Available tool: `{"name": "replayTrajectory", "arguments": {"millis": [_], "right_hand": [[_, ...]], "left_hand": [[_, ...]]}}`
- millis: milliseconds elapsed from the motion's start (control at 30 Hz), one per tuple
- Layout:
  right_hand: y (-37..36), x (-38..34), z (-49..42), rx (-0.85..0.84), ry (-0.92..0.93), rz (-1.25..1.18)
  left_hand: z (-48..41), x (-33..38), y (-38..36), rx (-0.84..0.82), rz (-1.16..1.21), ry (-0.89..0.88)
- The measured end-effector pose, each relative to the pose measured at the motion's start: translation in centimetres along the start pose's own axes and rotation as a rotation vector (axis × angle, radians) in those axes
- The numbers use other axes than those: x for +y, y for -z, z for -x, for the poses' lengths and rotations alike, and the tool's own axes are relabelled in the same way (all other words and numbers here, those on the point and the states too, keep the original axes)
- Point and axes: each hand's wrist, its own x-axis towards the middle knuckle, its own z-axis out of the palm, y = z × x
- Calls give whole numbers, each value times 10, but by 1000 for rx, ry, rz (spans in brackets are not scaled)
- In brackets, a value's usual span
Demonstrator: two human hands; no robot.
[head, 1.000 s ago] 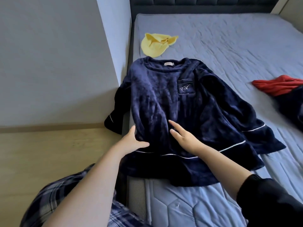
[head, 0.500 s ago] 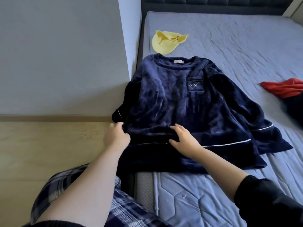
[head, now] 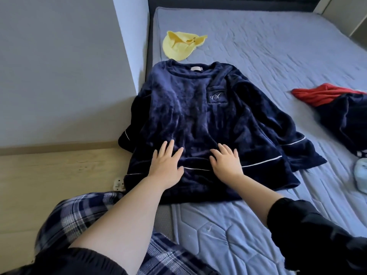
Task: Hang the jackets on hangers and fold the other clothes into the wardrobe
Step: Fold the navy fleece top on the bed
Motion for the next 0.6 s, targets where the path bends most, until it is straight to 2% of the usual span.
{"name": "replayTrajectory", "arguments": {"millis": [167,300,367,433,533,600], "right_hand": [[10,36,4,62,-125,84],[20,73,6,58,-429,77],[23,91,8,38,-612,-31],[25,108,11,48,-720,-144],[33,125,12,32,-675,-247],[44,126,10,25,-666,-301]], "left_hand": [[-13,41,-1,-8,-7,-279],[-16,74,-15,-105,-92,-415],[-15,85,-25,-147,-193,-488],[-13,95,-34,-128,-312,-549],[-12,106,-35,2,-408,-553],[-18,112,-27,57,-289,-501]]}}
